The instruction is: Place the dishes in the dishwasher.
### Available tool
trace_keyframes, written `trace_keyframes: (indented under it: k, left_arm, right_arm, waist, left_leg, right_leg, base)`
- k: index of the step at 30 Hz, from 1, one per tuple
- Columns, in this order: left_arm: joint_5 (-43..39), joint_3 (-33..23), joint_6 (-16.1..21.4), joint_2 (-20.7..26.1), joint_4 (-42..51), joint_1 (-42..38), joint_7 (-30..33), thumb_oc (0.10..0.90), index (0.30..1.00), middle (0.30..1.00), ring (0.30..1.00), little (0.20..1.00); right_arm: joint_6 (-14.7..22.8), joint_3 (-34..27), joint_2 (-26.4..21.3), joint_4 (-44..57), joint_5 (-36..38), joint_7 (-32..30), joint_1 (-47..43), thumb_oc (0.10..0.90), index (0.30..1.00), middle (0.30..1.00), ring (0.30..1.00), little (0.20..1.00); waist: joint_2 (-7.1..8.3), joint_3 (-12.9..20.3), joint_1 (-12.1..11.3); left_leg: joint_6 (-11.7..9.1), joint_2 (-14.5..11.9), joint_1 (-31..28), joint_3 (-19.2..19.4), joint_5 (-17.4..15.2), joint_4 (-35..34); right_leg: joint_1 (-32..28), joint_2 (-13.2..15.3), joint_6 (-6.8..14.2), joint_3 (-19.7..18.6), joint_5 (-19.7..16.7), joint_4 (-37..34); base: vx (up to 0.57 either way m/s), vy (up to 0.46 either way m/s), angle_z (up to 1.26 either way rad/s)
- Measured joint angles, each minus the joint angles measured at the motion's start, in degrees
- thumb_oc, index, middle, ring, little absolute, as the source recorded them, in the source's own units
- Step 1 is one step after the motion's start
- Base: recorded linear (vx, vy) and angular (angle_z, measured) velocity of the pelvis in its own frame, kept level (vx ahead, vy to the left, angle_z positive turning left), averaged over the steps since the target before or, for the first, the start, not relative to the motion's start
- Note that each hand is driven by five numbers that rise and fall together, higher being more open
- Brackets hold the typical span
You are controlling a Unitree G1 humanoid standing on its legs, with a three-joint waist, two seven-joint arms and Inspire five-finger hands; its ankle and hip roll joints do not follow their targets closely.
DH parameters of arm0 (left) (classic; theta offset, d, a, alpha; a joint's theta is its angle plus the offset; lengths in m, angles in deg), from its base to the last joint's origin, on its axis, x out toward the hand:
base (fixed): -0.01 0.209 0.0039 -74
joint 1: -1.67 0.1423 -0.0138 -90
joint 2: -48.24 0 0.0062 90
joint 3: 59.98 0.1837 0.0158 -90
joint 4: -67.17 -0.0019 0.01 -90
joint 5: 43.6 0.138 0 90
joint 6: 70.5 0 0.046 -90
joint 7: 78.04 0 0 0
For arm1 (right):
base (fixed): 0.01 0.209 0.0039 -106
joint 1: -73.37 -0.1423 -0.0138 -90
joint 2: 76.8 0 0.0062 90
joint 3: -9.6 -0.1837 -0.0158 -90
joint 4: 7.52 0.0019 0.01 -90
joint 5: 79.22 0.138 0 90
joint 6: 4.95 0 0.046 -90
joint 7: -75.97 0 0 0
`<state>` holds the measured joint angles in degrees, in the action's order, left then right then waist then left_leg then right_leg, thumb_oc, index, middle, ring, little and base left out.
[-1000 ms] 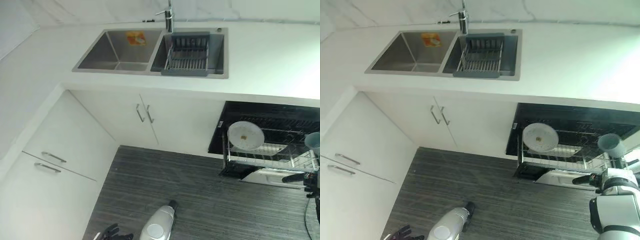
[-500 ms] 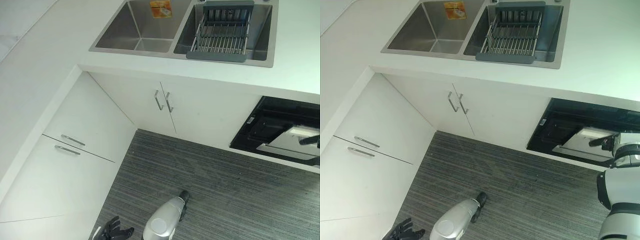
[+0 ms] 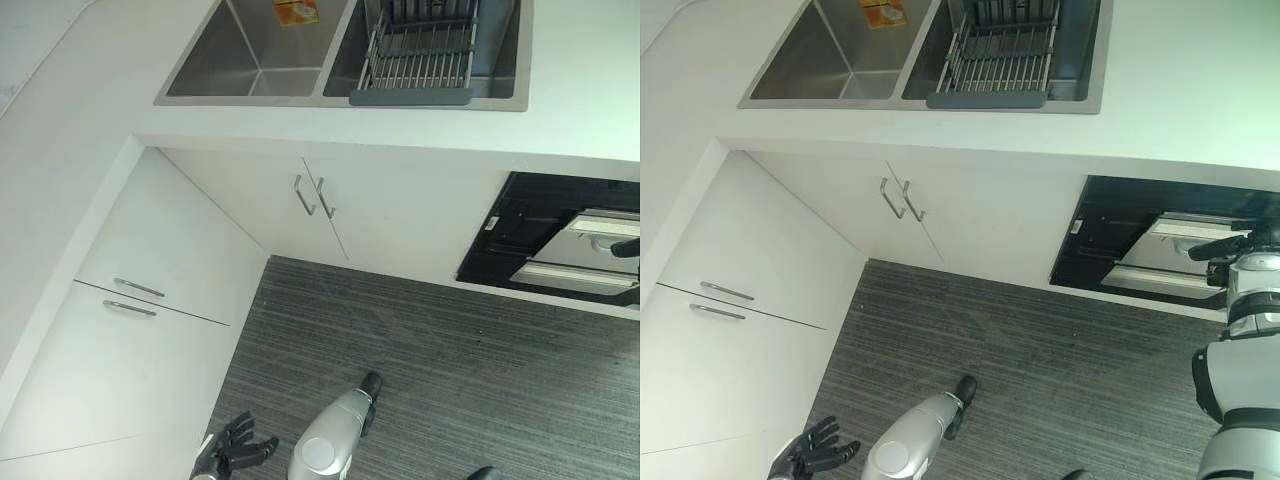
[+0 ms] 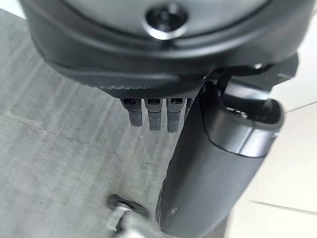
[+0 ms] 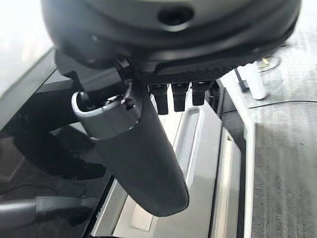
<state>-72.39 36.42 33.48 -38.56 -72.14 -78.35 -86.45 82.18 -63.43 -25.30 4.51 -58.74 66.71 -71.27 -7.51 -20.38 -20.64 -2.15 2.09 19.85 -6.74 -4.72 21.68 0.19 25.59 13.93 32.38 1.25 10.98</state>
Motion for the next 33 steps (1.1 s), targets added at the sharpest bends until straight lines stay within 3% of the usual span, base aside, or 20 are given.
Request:
trace_keyframes:
  k: [2, 4, 6, 7, 9, 12, 14, 16, 17, 20, 21, 22, 24, 28, 29, 30, 33]
  left_arm:
    - [-0.20, -0.84, 0.18, 0.06, 2.65, -0.27, 0.01, 0.800, 0.900, 0.900, 0.900, 0.900]
    - [-0.22, -1.59, 0.10, 0.02, 2.76, -0.60, -0.11, 0.800, 0.900, 0.900, 0.900, 0.900]
    - [-0.10, -2.02, 0.03, 0.04, 2.87, -1.11, -0.94, 0.800, 0.900, 0.900, 0.900, 0.900]
    - [0.00, -2.06, -0.04, 0.04, 3.17, -1.29, -1.02, 0.800, 0.900, 0.900, 0.900, 0.900]
    - [0.22, -1.54, 0.04, 0.21, 4.24, -2.31, -1.02, 0.800, 0.900, 0.900, 0.900, 0.900]
    - [0.75, -2.32, -0.24, 1.09, 3.86, -3.18, -0.72, 0.800, 0.900, 0.900, 0.900, 0.900]
    - [1.80, -2.53, -0.43, 2.06, 2.33, -2.75, -0.64, 0.800, 0.900, 0.900, 0.900, 0.900]
    - [2.26, -3.02, -0.31, 2.34, 2.58, -3.16, -0.83, 0.800, 0.900, 0.900, 0.900, 0.900]
    - [2.25, -3.90, -0.29, 2.36, 2.59, -3.04, -0.84, 0.800, 0.900, 0.900, 0.900, 0.900]
    - [2.24, -6.55, -0.28, 2.49, 2.56, -3.06, -0.76, 0.800, 0.900, 0.900, 0.900, 0.900]
    - [2.46, -8.16, -0.33, 2.52, 1.26, -2.86, -0.51, 0.800, 0.900, 0.900, 0.900, 0.900]
    - [2.77, -8.22, -0.36, 2.53, 0.59, -3.03, -0.51, 0.800, 0.900, 0.900, 0.900, 0.900]
    - [4.55, -6.80, -1.46, 1.91, -0.30, -2.62, 0.36, 0.800, 0.900, 0.900, 0.900, 0.900]
    - [4.68, -6.61, -1.37, 1.77, -1.71, -2.89, 0.44, 0.800, 0.900, 0.900, 0.900, 0.900]
    - [4.67, -6.63, -1.40, 1.64, -2.59, -3.13, 0.71, 0.800, 0.900, 0.900, 0.900, 0.900]
    - [4.71, -6.08, -1.54, 1.18, -3.12, -2.93, 0.56, 0.800, 0.900, 0.900, 0.900, 0.900]
    - [4.71, -5.86, -1.47, -2.44, -3.14, -2.14, 0.57, 0.800, 0.900, 0.900, 0.900, 0.900]
  right_arm:
    - [2.04, -2.22, 1.58, 10.18, 0.06, -1.22, 8.43, 0.800, 0.900, 0.900, 0.900, 0.900]
    - [3.74, -5.36, 5.43, 19.33, 2.87, -0.54, 13.24, 0.800, 0.900, 0.900, 0.900, 0.900]
    - [8.90, -12.91, 11.26, 32.55, 5.26, 0.19, 22.87, 0.800, 0.900, 0.900, 0.900, 0.900]
    - [9.86, -13.78, 13.83, 36.63, 5.77, 1.30, 26.08, 0.800, 0.900, 0.900, 0.900, 0.900]
    - [10.35, -14.86, 17.74, 41.04, 7.64, 2.22, 30.06, 0.800, 0.900, 0.900, 0.900, 0.900]
    - [11.42, -16.79, 26.59, 47.01, 9.08, 3.75, 37.82, 0.800, 0.900, 0.900, 0.900, 0.900]
    - [11.66, -15.08, 31.50, 49.61, 8.99, 4.18, 42.76, 0.800, 0.900, 0.900, 0.900, 0.900]
    - [11.69, -14.27, 32.24, 50.82, 8.89, 5.80, 47.08, 0.800, 0.900, 0.900, 0.900, 0.900]
    - [11.67, -14.24, 32.54, 50.81, 8.89, 6.43, 48.71, 0.800, 0.900, 0.900, 0.900, 0.900]
    - [11.58, -14.49, 33.28, 50.79, 8.82, 8.23, 53.41, 0.800, 0.900, 0.900, 0.900, 0.900]
    - [13.10, -15.54, 36.55, 51.33, 8.24, 10.04, 56.45, 0.800, 0.900, 0.900, 0.900, 0.900]
    - [12.40, -13.24, 36.50, 50.96, 6.04, 12.23, 58.89, 0.800, 0.900, 0.900, 0.900, 0.900]
    - [13.02, -10.15, 39.07, 46.37, 4.36, 15.00, 60.85, 0.800, 0.900, 0.900, 0.900, 0.900]
    - [12.87, -6.19, 41.92, 38.28, 4.47, 16.50, 60.92, 0.800, 0.900, 0.900, 0.900, 0.900]
    - [12.87, -5.78, 42.16, 37.25, 4.48, 16.94, 60.01, 0.800, 0.900, 0.900, 0.900, 0.900]
    - [12.85, -5.70, 42.03, 36.49, 4.47, 17.47, 59.25, 0.800, 0.900, 0.900, 0.900, 0.900]
    - [12.88, -5.69, 39.15, 36.62, 4.47, 17.51, 59.15, 0.800, 0.900, 0.900, 0.900, 0.900]
  waist:
    - [1.21, -0.76, 0.49]
    - [2.32, -1.45, 2.84]
    - [4.64, -1.66, 4.10]
    - [5.87, -1.39, 4.56]
    - [7.52, -0.93, 5.04]
    - [11.50, 1.55, 6.45]
    - [13.57, 3.22, 8.29]
    - [13.88, 3.49, 10.35]
    - [13.90, 3.65, 10.89]
    - [13.78, 3.78, 12.87]
    - [13.65, 4.04, 13.35]
    - [13.87, 4.58, 14.50]
    - [12.94, 6.35, 16.23]
    - [14.38, 9.49, 15.50]
    - [13.97, 10.06, 15.12]
    - [12.21, 10.38, 15.39]
    - [9.25, 12.09, 15.55]
  left_leg:
    - [-0.21, -1.06, -0.71, 0.31, 0.09, -0.23]
    - [-0.47, -1.76, -1.50, 1.27, -0.08, -0.22]
    - [-0.42, -2.16, -2.56, 2.47, -0.16, 0.07]
    - [-0.28, -2.14, -3.19, 3.08, -0.34, 0.02]
    - [-0.15, -2.46, -3.48, 4.01, -1.97, 1.83]
    - [1.02, -3.04, -2.83, 6.27, -4.24, 4.30]
    - [2.01, -3.66, -3.09, 8.56, -4.53, 4.45]
    - [3.27, -4.04, -3.17, 10.85, -4.22, 4.32]
    - [3.68, -4.16, -3.18, 11.51, -4.05, 4.18]
    - [4.13, -4.52, -3.58, 13.05, -3.75, 3.79]
    - [3.76, -5.35, -3.91, 13.57, -3.51, 3.20]
    - [2.86, -5.79, -3.96, 13.69, -2.96, 3.12]
    - [0.52, -8.47, -4.22, 11.55, -2.21, 2.94]
    - [-2.09, -11.92, -6.42, 12.26, -0.71, 0.50]
    - [-3.08, -13.41, -6.76, 12.07, -0.29, 0.38]
    - [-4.04, -14.90, -7.43, 11.02, 0.48, -1.86]
    - [-3.71, -16.17, -10.99, 11.28, 4.72, -9.65]
  right_leg:
    - [0.22, -1.02, -0.56, -0.64, 0.16, 0.06]
    - [0.21, -1.75, -0.96, -1.73, 0.02, 0.05]
    - [-0.05, -1.69, -1.67, -2.36, -0.57, 0.17]
    - [-0.42, -1.45, -1.84, -2.79, -0.68, 0.08]
    - [-0.59, -1.67, -2.94, -4.02, -1.38, -0.04]
    - [0.94, -1.35, -4.30, -6.45, -2.95, 0.22]
    - [2.58, -0.92, -4.39, -7.68, -6.56, 0.15]
    - [4.61, -0.50, -4.84, -8.31, -10.40, 0.21]
    - [5.47, -0.21, -4.74, -8.39, -10.65, 0.91]
    - [6.38, -0.65, -4.21, -8.48, -6.71, 4.10]
    - [6.83, -1.38, -4.01, -9.01, -6.11, 4.45]
    - [6.73, -2.41, -3.39, -9.92, -3.24, 3.09]
    - [7.71, -5.09, -3.15, -9.68, -1.69, 3.86]
    - [6.76, -3.61, -4.28, -12.68, 2.65, 8.35]
    - [6.13, -4.40, -3.87, -11.71, 2.45, 7.98]
    - [5.26, -6.53, -4.74, -11.20, 2.94, 7.48]
    - [5.21, -8.32, -6.54, -9.87, 5.00, 8.68]
  base:
    - [-0.03, 0.002, -0.23]
    - [-0.11, 0.099, -0.29]
    - [-0.06, 0.057, -0.26]
    - [-0.02, 0.027, -0.28]
    - [-0.03, 0.040, -0.30]
    - [-0.05, 0.053, -0.37]
    - [-0.07, 0.059, -0.61]
    - [-0.07, 0.022, -0.56]
    - [-0.07, -0.015, -0.47]
    - [-0.11, -0.105, -0.39]
    - [-0.13, -0.204, -0.38]
    - [-0.11, -0.286, -0.40]
    - [-0.09, -0.365, -0.48]
    - [-0.03, -0.257, -0.21]
    - [-0.01, -0.217, -0.21]
    - [0.00, -0.207, -0.09]
    - [0.01, -0.143, 0.10]
